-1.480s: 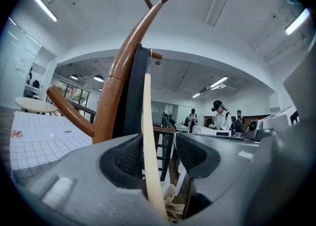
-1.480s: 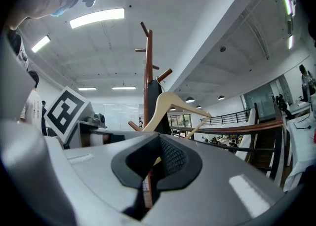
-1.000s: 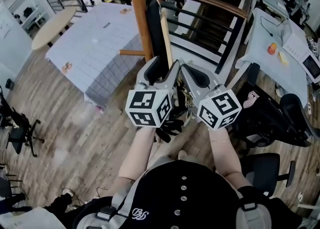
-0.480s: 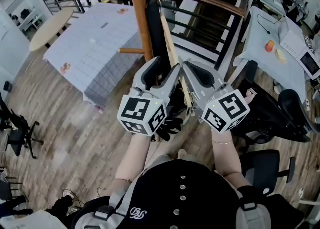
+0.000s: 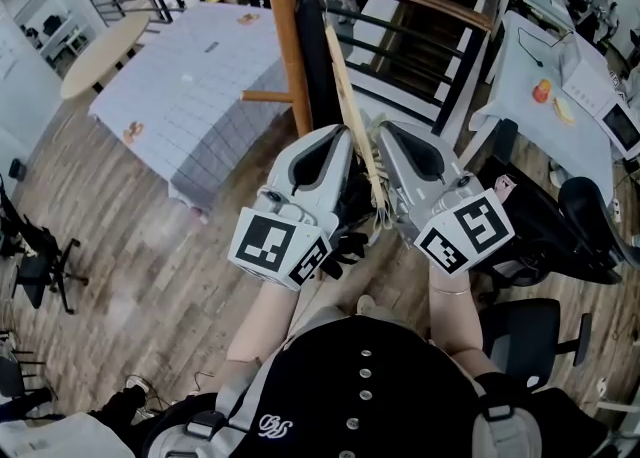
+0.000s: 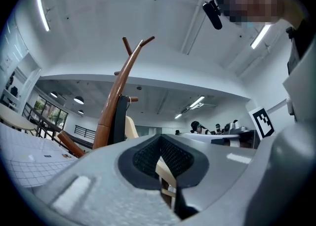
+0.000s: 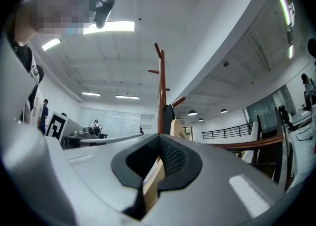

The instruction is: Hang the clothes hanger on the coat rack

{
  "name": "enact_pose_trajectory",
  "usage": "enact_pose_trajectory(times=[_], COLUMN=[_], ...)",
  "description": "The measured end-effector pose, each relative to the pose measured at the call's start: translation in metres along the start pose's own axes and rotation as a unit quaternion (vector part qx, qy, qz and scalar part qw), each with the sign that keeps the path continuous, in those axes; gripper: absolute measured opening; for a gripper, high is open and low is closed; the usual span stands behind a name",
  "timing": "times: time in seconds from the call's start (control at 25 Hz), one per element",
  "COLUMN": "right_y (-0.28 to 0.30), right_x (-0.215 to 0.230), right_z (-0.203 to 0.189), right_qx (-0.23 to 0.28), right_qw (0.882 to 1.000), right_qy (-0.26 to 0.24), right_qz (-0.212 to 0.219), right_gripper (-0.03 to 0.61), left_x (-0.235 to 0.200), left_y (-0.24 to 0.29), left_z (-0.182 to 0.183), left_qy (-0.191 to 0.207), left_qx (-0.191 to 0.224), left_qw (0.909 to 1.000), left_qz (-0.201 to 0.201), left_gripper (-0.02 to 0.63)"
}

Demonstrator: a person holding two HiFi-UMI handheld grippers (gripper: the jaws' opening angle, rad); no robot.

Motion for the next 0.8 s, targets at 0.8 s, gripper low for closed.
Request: enact_pose_trajectory(times=[0.8], right_y=[-0.009], right_x=[-0.01], right_z=[-0.018], right_qx=[-0.039], right_qw=[0.999], right_qy=[-0.01], right_qz=[0.008], right_gripper=[-0.005], left_x=[-0.012], left_y=[-0.008], left_z=[-0.03], left_qy=[-0.016], left_qx=[-0.046], left_qw=[0.9986], left_qz=[-0.022], left_gripper=[0.002])
Point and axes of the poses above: the fingertips, and each gripper's own axes: y forward along the fingers, x to its right, z out of its top, the point moved 9 cm from there along -y, backward along the fingers, and after that the axes turned 12 degrees about -y, right-handed, at the moved point
